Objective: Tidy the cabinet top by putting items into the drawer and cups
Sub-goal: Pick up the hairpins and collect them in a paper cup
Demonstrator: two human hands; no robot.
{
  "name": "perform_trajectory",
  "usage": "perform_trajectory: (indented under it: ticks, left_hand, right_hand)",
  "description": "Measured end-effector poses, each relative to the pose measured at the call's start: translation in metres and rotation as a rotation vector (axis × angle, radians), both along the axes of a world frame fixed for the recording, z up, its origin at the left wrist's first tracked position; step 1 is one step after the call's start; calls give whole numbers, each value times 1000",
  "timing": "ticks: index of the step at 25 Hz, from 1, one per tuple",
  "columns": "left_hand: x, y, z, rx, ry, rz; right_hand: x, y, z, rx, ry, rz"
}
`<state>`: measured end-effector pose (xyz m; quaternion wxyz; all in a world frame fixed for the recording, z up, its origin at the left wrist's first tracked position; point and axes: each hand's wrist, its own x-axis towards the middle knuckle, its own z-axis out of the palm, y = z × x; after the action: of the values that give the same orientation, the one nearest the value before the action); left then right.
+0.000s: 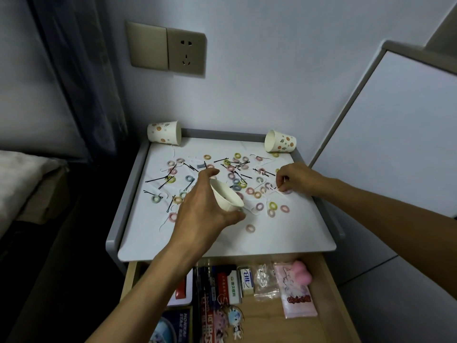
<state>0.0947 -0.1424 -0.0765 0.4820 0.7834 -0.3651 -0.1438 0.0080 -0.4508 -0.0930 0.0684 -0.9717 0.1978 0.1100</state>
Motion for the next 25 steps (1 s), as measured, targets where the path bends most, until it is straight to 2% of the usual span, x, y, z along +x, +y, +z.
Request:
perform_trajectory:
  ticks: [5, 8, 16, 22, 25]
  left_hand:
    - [1, 0, -1, 7, -1, 3]
    - [2, 1, -1, 6, 0, 6]
    - [2, 0, -2, 8, 9, 2]
    - [3, -1, -1, 6, 17, 0]
    - [2, -1, -1, 9, 15, -2]
  right_hand:
    - [-1, -2, 7, 63, -15, -24]
    - [-1, -1, 6, 15, -109, -39]
    - [1, -2, -7, -4, -138, -55]
    - [-4, 6, 1, -190, -24, 107]
    - [-7, 6, 14, -189, -23, 165]
